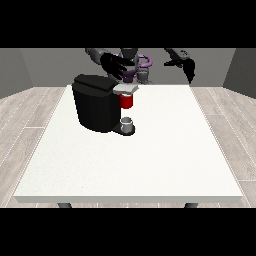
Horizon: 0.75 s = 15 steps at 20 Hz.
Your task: Insert the coffee pod into the coffee machine and close the lid
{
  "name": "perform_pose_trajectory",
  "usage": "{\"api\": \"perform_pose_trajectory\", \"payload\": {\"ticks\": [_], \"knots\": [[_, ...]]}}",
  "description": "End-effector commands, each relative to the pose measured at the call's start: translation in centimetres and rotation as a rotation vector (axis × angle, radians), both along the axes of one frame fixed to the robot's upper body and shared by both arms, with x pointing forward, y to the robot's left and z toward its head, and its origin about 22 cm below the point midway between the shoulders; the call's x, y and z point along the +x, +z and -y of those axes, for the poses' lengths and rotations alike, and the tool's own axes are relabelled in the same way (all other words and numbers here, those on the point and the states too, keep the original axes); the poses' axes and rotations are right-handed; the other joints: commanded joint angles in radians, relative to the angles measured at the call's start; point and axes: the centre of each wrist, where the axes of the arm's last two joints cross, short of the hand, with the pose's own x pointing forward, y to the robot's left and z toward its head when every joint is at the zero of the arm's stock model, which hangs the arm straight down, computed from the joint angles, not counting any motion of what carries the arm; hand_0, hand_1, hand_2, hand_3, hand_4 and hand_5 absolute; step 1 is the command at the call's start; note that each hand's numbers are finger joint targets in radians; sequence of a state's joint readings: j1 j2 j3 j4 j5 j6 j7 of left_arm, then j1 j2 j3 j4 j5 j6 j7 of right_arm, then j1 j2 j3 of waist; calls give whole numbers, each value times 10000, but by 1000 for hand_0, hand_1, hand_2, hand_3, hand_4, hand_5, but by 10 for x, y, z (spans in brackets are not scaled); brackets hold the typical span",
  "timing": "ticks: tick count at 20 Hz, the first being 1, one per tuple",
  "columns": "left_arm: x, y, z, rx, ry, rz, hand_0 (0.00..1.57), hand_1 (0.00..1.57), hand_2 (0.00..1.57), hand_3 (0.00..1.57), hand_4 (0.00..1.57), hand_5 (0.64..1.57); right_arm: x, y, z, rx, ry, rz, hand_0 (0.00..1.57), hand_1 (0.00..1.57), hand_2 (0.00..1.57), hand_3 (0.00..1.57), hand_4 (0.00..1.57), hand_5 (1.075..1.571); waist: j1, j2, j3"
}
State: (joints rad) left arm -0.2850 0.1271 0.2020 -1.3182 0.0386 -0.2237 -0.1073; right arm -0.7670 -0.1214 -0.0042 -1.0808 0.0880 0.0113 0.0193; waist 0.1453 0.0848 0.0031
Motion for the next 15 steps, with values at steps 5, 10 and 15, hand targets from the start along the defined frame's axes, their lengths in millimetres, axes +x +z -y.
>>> {"api": "perform_pose_trajectory", "payload": {"ticks": [5,10,15], "knots": [[2,5,37,-136,-316,551,0,0,0,0,182,1571,-1,1,-34,336,827,926,0,0,0,0,67,1571,58,-179,-31],[-25,-33,8,-135,338,-132,0,0,0,0,205,1571,-39,-52,-39,1127,2150,220,0,0,0,0,275,1571,-840,-1230,-31],[-25,-33,7,-261,863,-358,0,0,0,0,192,1571,-75,-102,-21,2560,1231,-1128,0,0,0,0,157,1571,-1460,-1869,-28]]}}
